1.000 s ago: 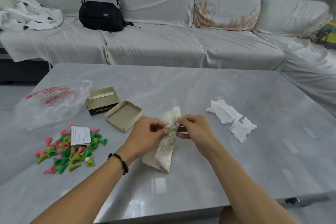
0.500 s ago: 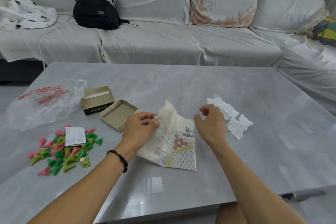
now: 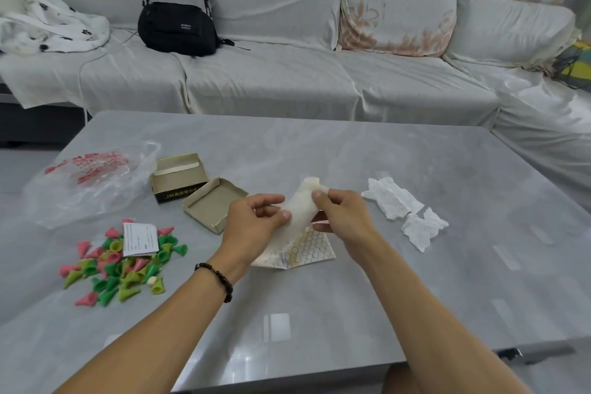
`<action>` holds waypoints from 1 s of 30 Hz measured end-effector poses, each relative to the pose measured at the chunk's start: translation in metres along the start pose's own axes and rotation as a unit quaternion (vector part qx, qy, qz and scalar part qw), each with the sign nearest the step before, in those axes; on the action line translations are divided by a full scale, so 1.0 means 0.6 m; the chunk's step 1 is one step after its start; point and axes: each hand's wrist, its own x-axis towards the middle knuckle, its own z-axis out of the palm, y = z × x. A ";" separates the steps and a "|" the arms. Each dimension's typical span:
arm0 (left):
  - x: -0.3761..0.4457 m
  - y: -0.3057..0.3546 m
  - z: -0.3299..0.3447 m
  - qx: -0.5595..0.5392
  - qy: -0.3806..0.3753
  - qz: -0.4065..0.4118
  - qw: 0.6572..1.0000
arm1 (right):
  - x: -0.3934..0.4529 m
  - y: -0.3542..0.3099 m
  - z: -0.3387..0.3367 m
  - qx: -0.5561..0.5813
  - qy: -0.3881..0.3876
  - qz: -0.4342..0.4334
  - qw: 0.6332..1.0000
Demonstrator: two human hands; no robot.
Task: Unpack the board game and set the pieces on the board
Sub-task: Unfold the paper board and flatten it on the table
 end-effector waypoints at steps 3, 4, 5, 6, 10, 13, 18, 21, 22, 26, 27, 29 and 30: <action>0.001 0.006 -0.006 0.005 -0.007 0.005 1.000 | 0.000 -0.001 -0.010 0.017 -0.027 0.013 0.999; 0.001 0.007 -0.008 0.004 -0.004 0.010 1.000 | 0.000 0.000 -0.014 0.024 -0.030 0.018 0.999; 0.000 0.009 -0.009 -0.005 0.001 0.015 1.000 | 0.001 0.001 -0.018 0.027 -0.030 0.023 0.999; 0.001 0.009 -0.010 -0.023 0.009 0.019 1.000 | 0.001 0.002 -0.022 0.029 -0.025 0.027 0.999; 0.011 -0.002 -0.020 -0.040 0.065 0.013 0.997 | 0.000 0.009 -0.041 0.059 0.025 0.045 0.997; 0.029 -0.029 -0.031 0.105 0.128 0.027 0.986 | 0.006 0.022 -0.055 0.150 0.032 0.079 0.985; 0.028 -0.043 -0.039 0.305 0.150 0.046 0.939 | 0.005 0.042 -0.079 0.265 0.025 0.115 0.957; 0.008 -0.022 -0.011 0.327 0.134 0.197 0.915 | 0.002 0.047 -0.080 0.212 0.032 0.112 0.970; 0.002 -0.009 0.004 0.318 0.066 0.217 0.921 | 0.003 0.048 -0.077 0.198 0.042 0.107 0.973; -0.020 -0.002 0.062 0.381 -0.153 0.165 0.897 | 0.004 0.045 -0.066 0.220 0.047 0.084 0.971; -0.019 -0.007 0.064 0.366 -0.137 0.165 0.906 | 0.002 0.043 -0.066 0.219 0.041 0.076 0.972; -0.014 -0.016 0.055 0.288 -0.096 0.148 0.941 | 0.001 0.042 -0.072 0.169 0.037 0.062 0.983; -0.012 -0.019 0.049 0.246 -0.084 0.139 0.956 | 0.001 0.042 -0.075 0.133 0.039 0.055 0.989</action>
